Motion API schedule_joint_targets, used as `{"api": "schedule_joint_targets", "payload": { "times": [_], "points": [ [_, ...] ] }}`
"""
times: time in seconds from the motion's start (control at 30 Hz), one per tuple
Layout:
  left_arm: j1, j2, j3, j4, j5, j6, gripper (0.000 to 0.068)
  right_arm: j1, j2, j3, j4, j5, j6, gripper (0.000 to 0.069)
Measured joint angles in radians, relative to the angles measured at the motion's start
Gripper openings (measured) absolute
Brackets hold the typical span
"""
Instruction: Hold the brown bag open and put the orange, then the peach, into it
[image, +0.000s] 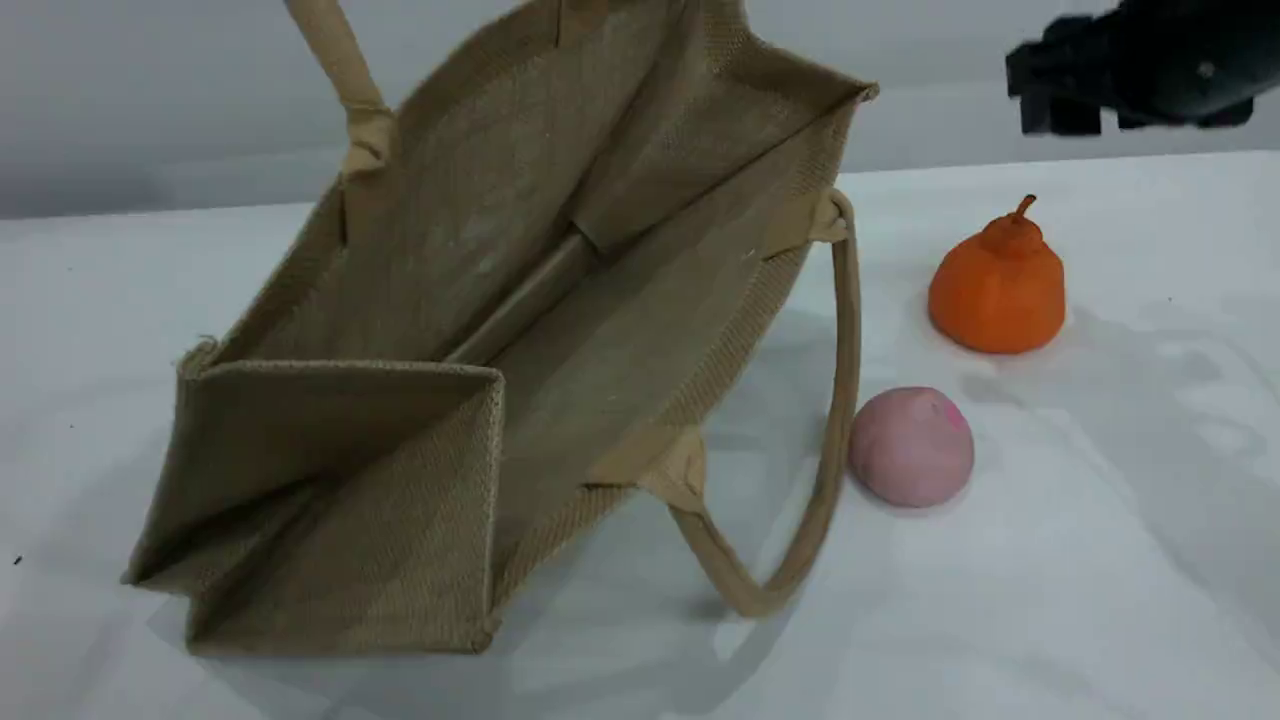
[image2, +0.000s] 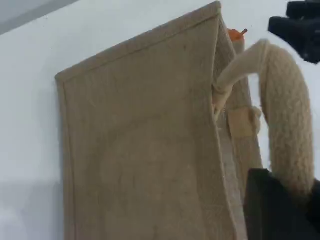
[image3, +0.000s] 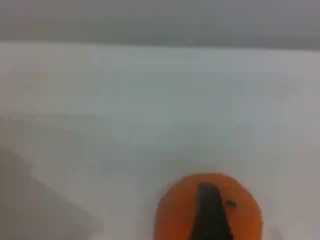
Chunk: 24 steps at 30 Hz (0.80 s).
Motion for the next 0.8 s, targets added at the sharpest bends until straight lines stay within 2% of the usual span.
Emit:
{"api": "schedule_joint_targets", "payload": {
  "times": [0.43, 0.63, 0.8],
  "points": [
    [0.0, 0.001, 0.0, -0.001, -0.001, 0.0, 0.0083, 0.0, 0.116, -0.127, -0.027, 0.096, 0.0, 0.0375],
    [0.0, 0.001, 0.0, -0.001, -0.002, -0.006, 0.0083, 0.0, 0.185, -0.198, -0.027, 0.183, 0.0, 0.0372],
    [0.0, 0.001, 0.0, 0.0, -0.002, -0.009, 0.0083, 0.0, 0.239, -0.229, -0.027, 0.185, -0.002, 0.0372]
  ]
}}
